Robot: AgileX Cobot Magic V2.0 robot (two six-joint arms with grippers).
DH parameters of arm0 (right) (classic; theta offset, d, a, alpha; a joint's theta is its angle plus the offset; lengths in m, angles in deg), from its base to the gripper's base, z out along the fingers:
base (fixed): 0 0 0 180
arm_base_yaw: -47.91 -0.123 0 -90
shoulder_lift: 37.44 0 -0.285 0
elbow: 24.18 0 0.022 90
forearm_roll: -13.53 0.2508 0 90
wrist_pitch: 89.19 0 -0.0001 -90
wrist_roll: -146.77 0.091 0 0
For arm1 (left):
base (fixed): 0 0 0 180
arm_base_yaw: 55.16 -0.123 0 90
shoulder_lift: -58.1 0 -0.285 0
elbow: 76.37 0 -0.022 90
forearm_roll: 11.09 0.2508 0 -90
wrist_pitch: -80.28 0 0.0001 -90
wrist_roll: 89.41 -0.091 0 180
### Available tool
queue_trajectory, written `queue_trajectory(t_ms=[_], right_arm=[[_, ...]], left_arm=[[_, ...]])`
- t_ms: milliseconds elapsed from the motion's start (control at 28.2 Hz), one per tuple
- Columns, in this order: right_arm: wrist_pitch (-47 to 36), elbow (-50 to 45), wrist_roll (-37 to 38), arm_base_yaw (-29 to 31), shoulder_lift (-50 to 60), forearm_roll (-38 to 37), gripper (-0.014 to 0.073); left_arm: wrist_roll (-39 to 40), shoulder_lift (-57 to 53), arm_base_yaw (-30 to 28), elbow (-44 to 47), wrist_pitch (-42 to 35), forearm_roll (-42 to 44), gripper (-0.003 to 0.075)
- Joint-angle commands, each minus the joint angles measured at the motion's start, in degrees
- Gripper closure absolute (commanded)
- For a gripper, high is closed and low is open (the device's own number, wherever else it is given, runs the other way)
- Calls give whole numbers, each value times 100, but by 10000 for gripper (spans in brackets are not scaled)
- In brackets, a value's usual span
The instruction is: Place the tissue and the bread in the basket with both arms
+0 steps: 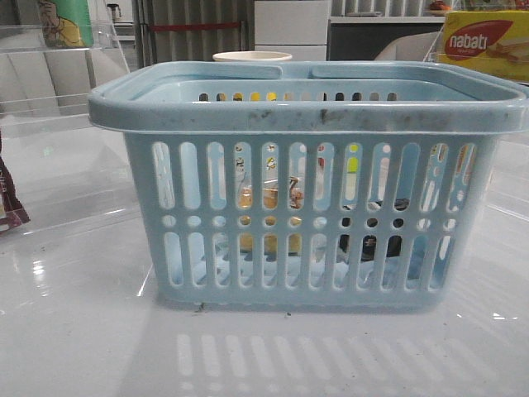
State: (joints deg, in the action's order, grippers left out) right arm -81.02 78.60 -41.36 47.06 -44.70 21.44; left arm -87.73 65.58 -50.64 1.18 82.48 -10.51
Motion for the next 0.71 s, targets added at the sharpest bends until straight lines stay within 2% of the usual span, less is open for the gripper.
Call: queue_trajectory(t_ms=[0,531,673], right_arm=[[-997,-108,-70,36,120,-30,536],[-1206,-135,-52,36,120,-59,536],[-1460,-135,502,36,120,-616,536]], left_arm=[[33,-90,19,38,-495,-58,628],[33,-90,19,38,-495,-58,628],[33,-90,19,38,-495,-58,628]])
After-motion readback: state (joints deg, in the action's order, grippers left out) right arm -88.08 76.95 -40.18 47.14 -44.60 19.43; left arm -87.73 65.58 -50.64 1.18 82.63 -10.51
